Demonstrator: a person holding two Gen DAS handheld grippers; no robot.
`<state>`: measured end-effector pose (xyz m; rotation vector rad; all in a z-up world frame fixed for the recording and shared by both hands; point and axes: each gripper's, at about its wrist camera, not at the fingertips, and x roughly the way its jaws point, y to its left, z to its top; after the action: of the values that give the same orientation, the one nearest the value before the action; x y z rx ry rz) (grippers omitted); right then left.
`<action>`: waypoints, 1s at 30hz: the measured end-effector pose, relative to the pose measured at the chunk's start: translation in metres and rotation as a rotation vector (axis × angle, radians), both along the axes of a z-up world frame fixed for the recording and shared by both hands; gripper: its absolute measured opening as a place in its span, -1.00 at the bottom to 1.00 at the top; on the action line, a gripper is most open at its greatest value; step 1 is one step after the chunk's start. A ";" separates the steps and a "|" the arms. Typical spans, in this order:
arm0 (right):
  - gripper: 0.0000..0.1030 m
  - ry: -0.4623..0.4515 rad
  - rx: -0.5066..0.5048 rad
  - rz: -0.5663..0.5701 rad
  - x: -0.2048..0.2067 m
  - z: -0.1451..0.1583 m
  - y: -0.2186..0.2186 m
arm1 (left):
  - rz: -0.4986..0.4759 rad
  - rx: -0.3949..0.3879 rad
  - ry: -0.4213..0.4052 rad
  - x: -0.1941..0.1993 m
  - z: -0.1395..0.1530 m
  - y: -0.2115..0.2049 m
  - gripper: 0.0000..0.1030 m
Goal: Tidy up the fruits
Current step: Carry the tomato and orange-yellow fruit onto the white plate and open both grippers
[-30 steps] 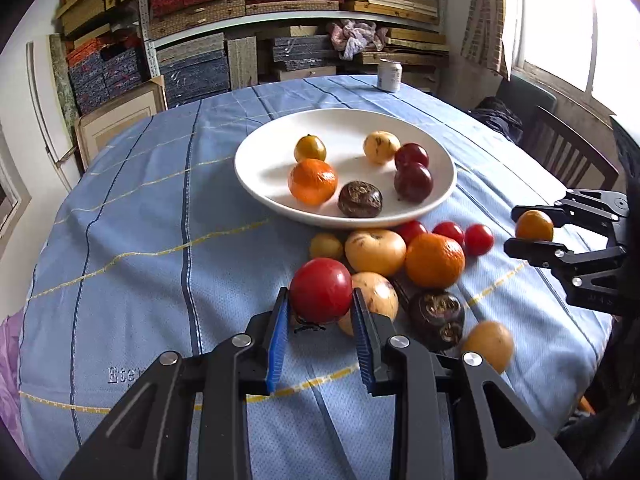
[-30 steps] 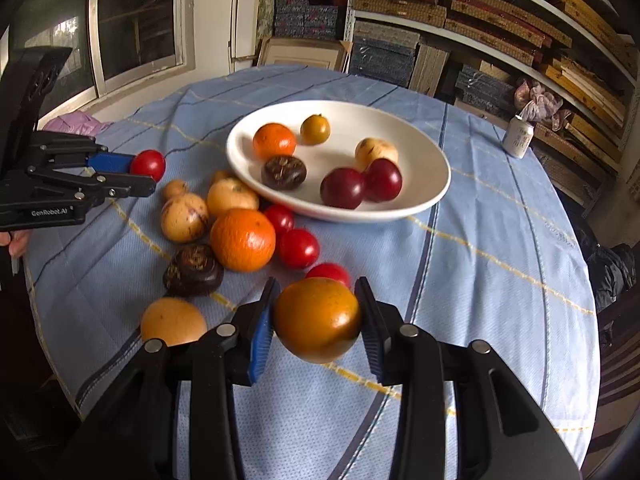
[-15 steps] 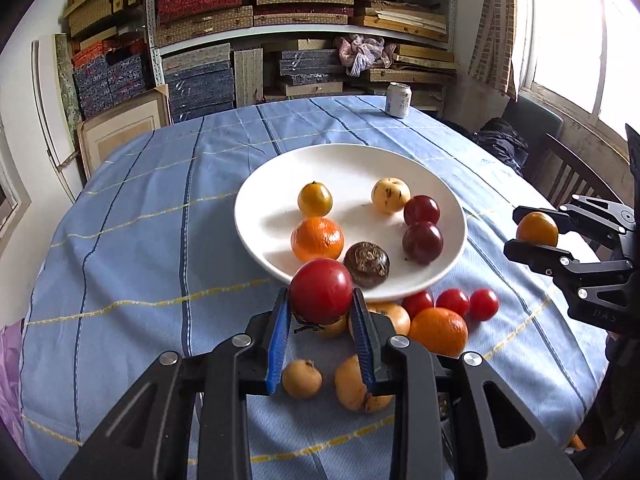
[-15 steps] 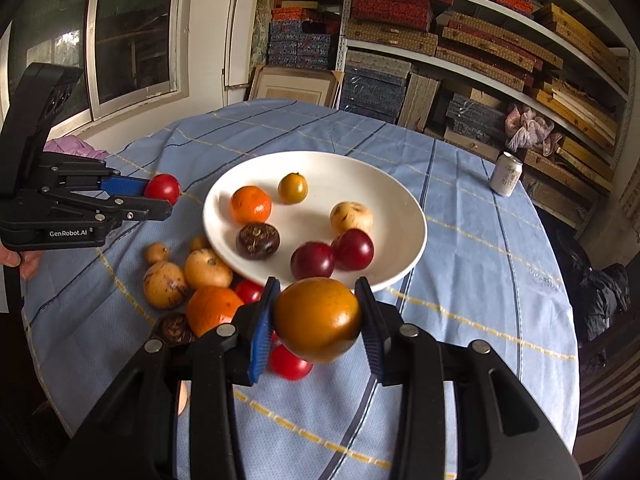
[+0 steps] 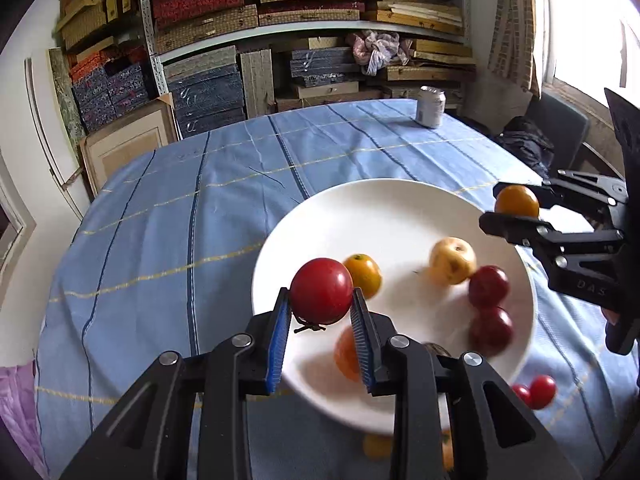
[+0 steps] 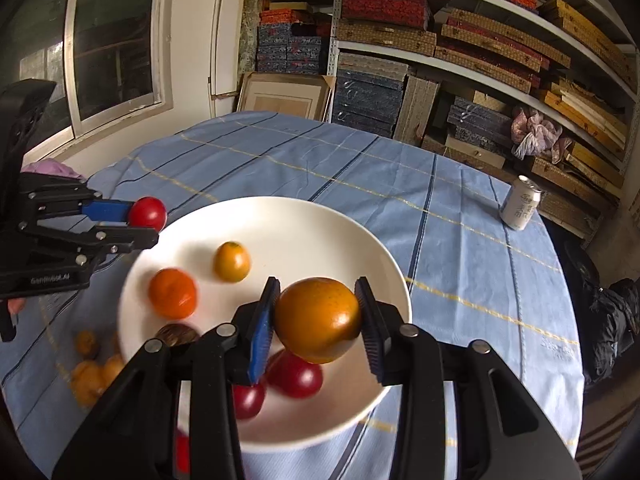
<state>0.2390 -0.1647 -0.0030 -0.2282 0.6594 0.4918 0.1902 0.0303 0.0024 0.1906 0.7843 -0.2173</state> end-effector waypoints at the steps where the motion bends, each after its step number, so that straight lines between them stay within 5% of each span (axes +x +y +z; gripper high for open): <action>1: -0.26 0.010 0.006 -0.003 0.012 -0.003 0.001 | -0.001 0.009 0.002 0.007 -0.002 -0.001 -0.41; 9: -0.26 0.072 0.015 -0.005 0.067 -0.024 0.005 | -0.009 -0.002 0.029 0.050 -0.011 -0.005 -0.41; 30: -0.26 0.135 -0.029 0.005 0.094 -0.052 0.009 | -0.063 0.002 0.078 0.091 -0.029 -0.032 -0.39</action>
<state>0.3334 -0.1560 -0.0554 -0.2253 0.7979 0.5053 0.2808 -0.0022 -0.0270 0.2099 0.8567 -0.2844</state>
